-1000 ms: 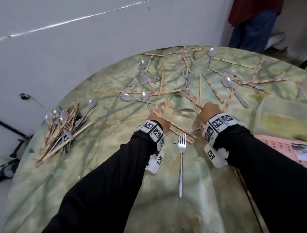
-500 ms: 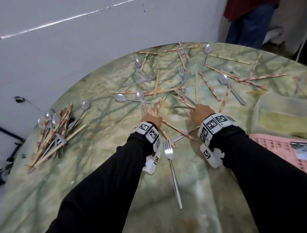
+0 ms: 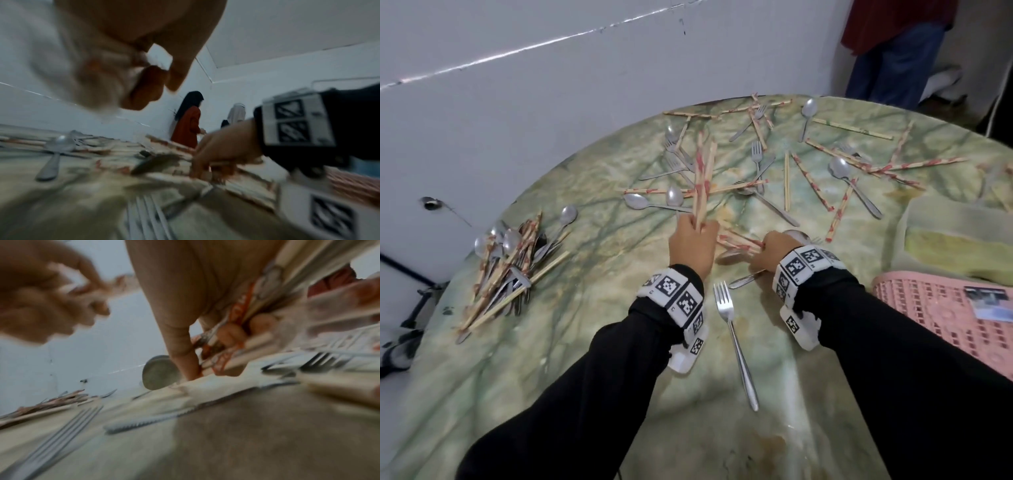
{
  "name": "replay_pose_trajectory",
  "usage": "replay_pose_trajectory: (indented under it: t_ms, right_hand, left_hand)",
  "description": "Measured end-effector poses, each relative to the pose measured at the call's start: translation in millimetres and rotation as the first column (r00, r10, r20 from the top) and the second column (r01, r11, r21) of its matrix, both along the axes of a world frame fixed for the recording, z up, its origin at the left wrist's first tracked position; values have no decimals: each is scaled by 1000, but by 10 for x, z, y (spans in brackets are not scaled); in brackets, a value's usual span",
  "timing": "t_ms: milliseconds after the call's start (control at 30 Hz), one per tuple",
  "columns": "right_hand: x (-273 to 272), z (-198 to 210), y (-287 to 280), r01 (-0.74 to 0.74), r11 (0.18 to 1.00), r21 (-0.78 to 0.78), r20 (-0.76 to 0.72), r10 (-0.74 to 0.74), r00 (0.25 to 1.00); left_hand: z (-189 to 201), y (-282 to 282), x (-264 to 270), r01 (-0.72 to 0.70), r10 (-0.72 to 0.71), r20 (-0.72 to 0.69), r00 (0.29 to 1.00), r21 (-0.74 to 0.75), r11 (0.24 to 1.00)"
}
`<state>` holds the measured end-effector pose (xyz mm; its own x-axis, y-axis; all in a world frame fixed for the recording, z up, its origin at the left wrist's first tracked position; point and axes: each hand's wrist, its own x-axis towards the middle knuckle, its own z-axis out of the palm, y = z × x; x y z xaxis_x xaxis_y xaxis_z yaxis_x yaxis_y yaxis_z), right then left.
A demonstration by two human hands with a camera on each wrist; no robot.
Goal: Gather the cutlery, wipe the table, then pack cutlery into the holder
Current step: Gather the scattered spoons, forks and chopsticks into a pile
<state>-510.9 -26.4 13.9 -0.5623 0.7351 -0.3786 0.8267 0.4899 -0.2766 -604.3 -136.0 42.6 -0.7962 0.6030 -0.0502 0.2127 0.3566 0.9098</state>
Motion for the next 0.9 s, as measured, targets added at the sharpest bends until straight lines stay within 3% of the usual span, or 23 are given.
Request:
replay_pose_trajectory:
  t_ms: [67,133,267,333,467,633,900]
  right_hand:
    - [63,58,57,41,997,-69,-44,-44,998]
    - [164,132,101,110,982,-156,-150,-134,980]
    - [505,329,163,240,940,-241,-252,-299,920]
    - [644,410,154,290,910,-296,-257,-369,893]
    - [809,423,90,356,871,-338,-205,-438,875]
    - [824,255,-76,366,861,-352,-208,-453,867]
    - [776,8,-270,385,910,-154,-184,-410,894]
  left_hand:
    - [-115,-153,84,98,-120,-71,990,-257,961]
    - [-203,-273,172,169,-204,-28,978,-460,871]
    - [-323,-391,321,240,-324,7,946,-687,686]
    - [-337,-414,387,255,-362,5,932,-719,647]
    - [-360,-435,466,209,-332,-34,943,-715,667]
    - [-341,-424,500,189,-329,-43,943,-744,641]
    - [-377,-414,506,202,-366,-46,929,-768,608]
